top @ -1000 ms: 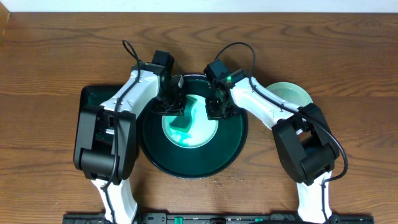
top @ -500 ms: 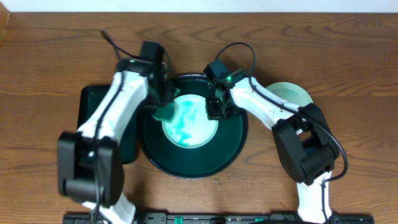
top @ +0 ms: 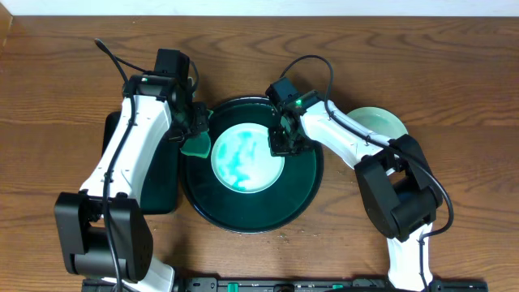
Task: Clean dirty plates on tray and stack at the side
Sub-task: 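Drop the sponge into the basin and open the left gripper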
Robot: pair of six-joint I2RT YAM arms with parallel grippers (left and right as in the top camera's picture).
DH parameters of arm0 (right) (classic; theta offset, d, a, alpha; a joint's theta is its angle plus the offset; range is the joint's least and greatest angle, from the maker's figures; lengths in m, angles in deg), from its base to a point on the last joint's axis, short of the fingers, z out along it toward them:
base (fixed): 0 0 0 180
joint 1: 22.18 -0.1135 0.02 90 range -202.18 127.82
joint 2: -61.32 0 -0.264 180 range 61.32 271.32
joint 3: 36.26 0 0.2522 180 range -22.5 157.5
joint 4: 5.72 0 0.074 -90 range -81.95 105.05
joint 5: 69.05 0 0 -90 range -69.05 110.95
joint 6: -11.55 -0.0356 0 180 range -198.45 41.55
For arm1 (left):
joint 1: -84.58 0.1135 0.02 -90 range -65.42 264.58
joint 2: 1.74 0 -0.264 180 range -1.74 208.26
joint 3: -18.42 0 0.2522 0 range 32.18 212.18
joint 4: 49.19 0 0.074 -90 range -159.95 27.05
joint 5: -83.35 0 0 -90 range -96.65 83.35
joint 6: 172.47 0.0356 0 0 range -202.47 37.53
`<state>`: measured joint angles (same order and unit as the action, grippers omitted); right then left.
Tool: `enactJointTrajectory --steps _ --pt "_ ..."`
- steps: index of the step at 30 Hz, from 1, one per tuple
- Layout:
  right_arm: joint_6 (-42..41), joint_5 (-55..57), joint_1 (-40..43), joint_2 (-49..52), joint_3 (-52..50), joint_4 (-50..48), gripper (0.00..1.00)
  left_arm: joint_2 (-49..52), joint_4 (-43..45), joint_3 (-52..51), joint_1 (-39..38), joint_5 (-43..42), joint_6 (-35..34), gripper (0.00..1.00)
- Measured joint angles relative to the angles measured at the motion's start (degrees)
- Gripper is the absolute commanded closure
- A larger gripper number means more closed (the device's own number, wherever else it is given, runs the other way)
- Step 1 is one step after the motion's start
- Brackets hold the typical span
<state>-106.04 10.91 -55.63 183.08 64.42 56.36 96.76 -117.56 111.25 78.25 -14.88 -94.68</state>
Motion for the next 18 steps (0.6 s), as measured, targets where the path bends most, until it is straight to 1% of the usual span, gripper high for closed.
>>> enactJointTrajectory --steps 4,9,14,18 --pt "0.0 -0.02 0.0 0.0 0.02 -0.02 0.99 0.0 0.9 0.0 -0.55 -0.44 0.0 0.93" --pt "0.0 0.0 0.0 0.0 0.02 0.0 0.99 0.0 -0.66 0.0 0.48 5.81 -0.72 0.93" --pt "0.0 -0.02 0.0 0.0 0.0 -0.04 0.99 0.0 -0.37 0.0 7.19 13.2 -1.31 0.93" --pt "0.0 -0.02 0.0 0.0 0.02 -0.04 0.99 0.11 2.64 -0.96 12.04 16.2 -0.5 0.93"
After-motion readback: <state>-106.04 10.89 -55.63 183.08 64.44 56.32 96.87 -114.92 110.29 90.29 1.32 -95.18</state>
